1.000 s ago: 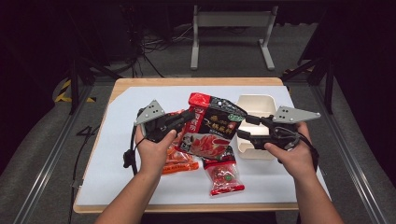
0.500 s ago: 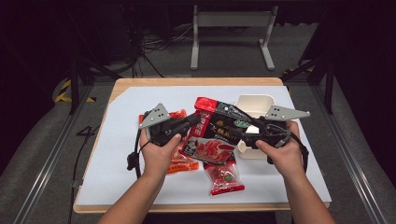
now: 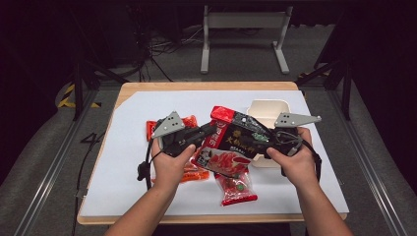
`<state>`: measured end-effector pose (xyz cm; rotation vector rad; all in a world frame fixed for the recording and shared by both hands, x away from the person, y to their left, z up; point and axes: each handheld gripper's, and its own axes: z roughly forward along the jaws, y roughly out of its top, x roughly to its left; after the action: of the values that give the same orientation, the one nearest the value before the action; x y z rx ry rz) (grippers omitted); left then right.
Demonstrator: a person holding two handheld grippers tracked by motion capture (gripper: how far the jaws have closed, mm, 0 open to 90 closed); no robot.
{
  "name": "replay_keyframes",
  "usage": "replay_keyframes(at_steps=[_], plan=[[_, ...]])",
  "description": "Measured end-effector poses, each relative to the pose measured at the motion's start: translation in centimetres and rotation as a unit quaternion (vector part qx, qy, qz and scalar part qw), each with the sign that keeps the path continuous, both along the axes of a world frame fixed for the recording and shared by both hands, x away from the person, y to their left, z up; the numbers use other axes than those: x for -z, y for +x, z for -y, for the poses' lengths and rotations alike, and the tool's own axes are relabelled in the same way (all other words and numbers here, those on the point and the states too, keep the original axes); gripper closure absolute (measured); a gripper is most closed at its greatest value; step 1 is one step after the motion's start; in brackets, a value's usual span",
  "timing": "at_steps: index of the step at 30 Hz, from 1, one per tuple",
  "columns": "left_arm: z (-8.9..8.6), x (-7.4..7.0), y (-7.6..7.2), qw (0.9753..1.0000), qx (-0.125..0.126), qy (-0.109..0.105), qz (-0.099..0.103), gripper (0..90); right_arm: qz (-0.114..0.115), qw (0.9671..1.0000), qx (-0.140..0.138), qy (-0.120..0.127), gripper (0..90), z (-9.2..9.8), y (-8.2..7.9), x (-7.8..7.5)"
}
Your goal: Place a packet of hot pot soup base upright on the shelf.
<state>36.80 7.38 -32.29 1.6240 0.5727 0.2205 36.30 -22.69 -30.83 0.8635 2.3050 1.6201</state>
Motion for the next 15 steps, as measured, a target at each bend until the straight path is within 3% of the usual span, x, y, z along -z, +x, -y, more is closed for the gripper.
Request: replay_keyframes(at_steps=[10,15], plan=[[-0.20,0.06,0.16,1.0000,-0.002,0.007,-0.006,84.9,0.006,0.9997,-0.012,-0.019,78.4,-0.12,0.10,-0.42],[-0.42,0.08,0.31,0.9999,0.002,0.007,-0.011,83.0,0.003,0.9996,-0.022,-0.015,80.8,-0.04,0.21,-0.87]])
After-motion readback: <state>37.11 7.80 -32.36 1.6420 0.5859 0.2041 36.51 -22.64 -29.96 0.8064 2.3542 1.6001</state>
